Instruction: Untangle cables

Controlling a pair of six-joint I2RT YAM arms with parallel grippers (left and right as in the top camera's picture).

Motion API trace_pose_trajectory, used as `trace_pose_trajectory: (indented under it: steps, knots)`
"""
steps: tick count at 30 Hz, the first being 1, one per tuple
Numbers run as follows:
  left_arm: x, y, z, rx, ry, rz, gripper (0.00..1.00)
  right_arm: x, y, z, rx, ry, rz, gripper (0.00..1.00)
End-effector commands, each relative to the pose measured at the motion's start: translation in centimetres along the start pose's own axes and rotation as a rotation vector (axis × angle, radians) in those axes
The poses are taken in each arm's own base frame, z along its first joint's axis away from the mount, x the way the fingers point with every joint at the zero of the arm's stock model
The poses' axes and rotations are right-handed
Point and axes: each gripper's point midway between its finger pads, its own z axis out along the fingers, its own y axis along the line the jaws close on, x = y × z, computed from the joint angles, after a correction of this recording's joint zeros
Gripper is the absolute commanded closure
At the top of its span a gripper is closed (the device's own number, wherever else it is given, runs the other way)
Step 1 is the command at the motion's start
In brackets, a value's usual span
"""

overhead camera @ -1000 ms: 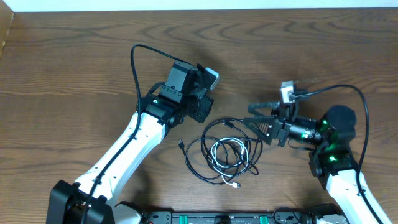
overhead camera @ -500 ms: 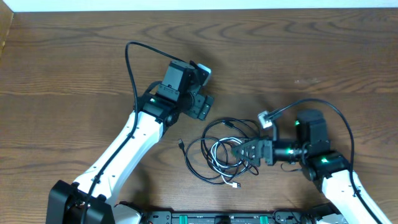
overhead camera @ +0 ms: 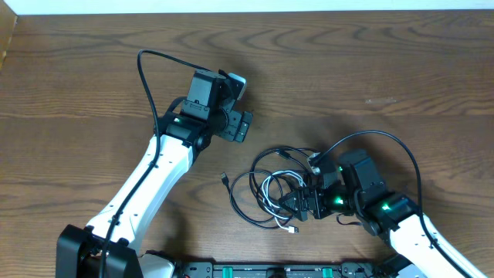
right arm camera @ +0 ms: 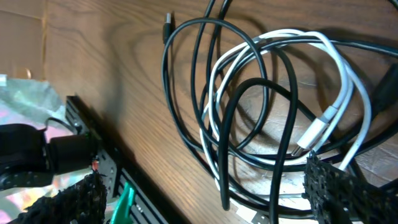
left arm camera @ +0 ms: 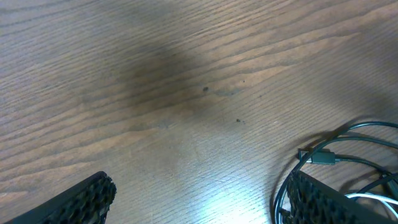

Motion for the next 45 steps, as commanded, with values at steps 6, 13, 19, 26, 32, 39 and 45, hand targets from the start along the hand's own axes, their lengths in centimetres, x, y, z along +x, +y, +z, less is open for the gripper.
trace_pose_trajectory:
  steps: [6, 13, 19, 26, 32, 39, 45]
  knots:
    - [0.3, 2.0, 0.1, -0.107, 0.02, 0.0, 0.11, -0.1, -0.1, 0.8, 0.033, -0.008, -0.041, 0.01]
    - [0.5, 3.2, 0.0, -0.129, 0.021, -0.024, 0.11, 0.6, -0.2, 3.5, 0.026, 0.053, 0.027, 0.14]
    - [0.8, 4.1, -0.1, -0.141, 0.032, -0.042, 0.11, 0.8, 0.4, 4.8, 0.001, 0.071, -0.007, 0.99]
    - [1.1, 4.0, -0.1, -0.14, 0.04, -0.046, 0.1, -4.9, 5.0, 3.7, -0.163, -0.144, -0.12, 0.99]
    - [1.7, 3.9, -0.1, -0.134, 0.068, -0.048, 0.11, -11.8, 6.8, -1.0, -0.195, -0.396, -0.18, 0.99]
    - [1.6, 1.8, 0.1, -0.012, 0.063, -0.056, 0.11, -18.4, 7.6, -8.9, -0.141, -0.698, -0.209, 0.99]
    - [1.1, -2.0, -0.3, 0.213, 0.042, -0.06, 0.1, -21.2, 9.0, -13.2, -0.136, -0.816, -0.248, 0.99]
